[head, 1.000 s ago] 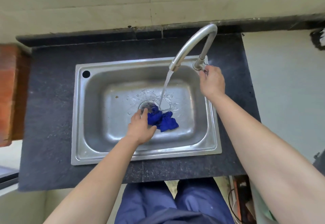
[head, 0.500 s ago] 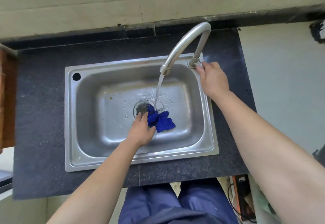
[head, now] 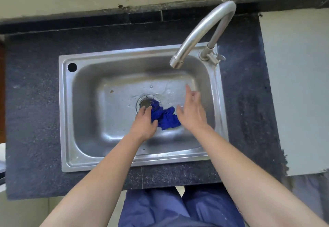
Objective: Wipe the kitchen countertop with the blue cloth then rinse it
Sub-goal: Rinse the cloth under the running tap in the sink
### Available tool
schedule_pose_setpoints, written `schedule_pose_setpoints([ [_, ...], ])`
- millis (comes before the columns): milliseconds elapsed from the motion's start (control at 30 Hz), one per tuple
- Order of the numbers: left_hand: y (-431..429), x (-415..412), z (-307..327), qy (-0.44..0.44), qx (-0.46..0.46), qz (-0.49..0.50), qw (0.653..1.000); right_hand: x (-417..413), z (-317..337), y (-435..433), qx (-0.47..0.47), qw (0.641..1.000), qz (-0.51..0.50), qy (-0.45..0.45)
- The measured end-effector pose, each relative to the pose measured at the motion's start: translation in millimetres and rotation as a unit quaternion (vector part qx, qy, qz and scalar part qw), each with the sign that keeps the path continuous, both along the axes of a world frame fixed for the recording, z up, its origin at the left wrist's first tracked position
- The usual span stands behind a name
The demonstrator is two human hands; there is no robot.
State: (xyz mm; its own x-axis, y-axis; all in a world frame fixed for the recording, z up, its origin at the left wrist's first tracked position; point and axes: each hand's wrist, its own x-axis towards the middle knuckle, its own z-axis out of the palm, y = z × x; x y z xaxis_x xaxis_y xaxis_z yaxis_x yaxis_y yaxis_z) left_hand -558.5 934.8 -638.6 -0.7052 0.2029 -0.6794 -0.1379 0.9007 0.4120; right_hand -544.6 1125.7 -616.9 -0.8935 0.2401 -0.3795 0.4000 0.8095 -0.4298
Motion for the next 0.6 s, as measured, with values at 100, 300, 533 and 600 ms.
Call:
schedule_pose_setpoints([
  [100,-3.7,1.7,-22.6,0.012,-0.021,-0.064,0.998,17.7,-38.5,-18.7,-0.038,0.984,0.079,-0.157],
  [300,-4.2,11.9,-53.4,0.020,-0.100,-0.144,0.984,19.3,-71.1,-20.8,-0.077,0.963,0.101,-0.238],
  [533,-32.6,9.3,-51.6,0.041,-0.183,-0.034,0.982,1.1,-62.0,5.0,0.145,0.968,0.059,-0.194],
  [600,-35.3,7.0,-48.0,0.054,-0.217,-0.078,0.972,2.4,-64.7,5.0,0.200,0.957,0.112,-0.176],
])
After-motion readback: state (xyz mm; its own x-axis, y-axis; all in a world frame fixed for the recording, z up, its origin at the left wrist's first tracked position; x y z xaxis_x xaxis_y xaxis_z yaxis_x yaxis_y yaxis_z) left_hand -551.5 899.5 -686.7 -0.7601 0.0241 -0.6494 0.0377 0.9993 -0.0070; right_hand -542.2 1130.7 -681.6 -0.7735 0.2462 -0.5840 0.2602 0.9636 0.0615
